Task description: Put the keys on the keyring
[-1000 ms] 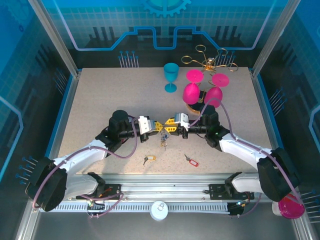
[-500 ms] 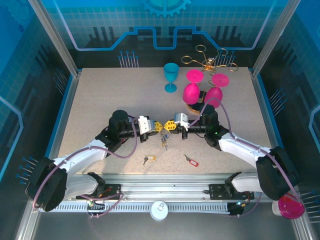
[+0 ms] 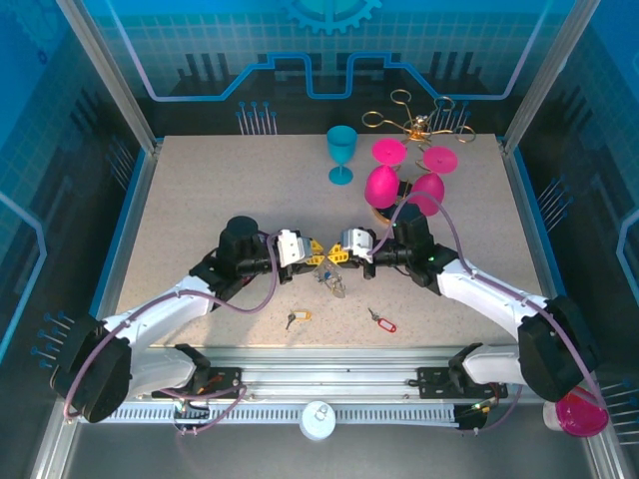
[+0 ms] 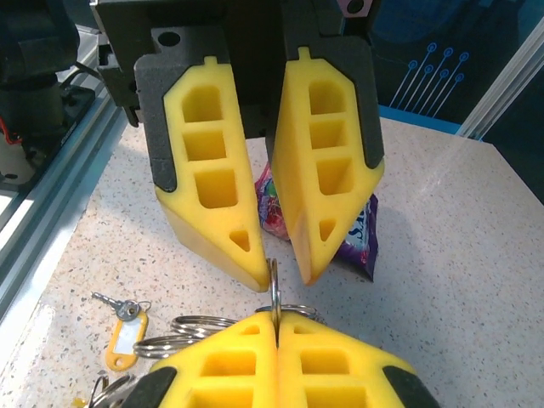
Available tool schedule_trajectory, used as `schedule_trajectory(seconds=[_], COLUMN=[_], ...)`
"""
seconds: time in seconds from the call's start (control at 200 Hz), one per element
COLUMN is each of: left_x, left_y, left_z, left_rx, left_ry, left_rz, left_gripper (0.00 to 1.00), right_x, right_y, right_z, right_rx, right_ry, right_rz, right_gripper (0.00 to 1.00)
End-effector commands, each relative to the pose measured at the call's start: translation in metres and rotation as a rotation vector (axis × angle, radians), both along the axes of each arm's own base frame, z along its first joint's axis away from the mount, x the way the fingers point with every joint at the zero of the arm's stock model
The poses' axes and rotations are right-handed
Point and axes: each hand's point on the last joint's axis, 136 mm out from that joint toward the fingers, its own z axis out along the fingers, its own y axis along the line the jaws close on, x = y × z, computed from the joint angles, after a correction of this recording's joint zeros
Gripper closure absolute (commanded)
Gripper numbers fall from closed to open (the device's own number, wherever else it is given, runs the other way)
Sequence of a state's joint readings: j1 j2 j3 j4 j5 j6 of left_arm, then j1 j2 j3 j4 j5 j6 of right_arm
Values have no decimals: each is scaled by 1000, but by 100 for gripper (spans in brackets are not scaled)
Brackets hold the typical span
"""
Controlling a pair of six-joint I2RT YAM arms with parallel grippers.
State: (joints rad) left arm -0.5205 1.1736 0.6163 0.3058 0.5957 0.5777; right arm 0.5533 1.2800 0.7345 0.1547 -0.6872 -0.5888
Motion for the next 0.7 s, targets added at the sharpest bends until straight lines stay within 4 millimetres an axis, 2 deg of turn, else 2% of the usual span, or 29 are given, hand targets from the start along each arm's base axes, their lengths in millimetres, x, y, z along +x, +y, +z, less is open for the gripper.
schedule_trajectory(seconds=[0.0, 0.28, 0.695], left_x=[0, 0, 3], left_y=[0, 0, -4], left_z=[12, 8, 14], left_rx=[9, 13, -28], left_ry=[-38, -26, -39], left_rz=[-9, -16, -10], left_gripper=[78, 76, 89], right_x=[-7, -8, -9], right_y=[4, 7, 12], right_z=[19, 24, 22], right_rx=[23, 65, 85], right_ry=[-47, -38, -14], right_rz=[33, 37, 43], right_gripper=[100, 100, 100])
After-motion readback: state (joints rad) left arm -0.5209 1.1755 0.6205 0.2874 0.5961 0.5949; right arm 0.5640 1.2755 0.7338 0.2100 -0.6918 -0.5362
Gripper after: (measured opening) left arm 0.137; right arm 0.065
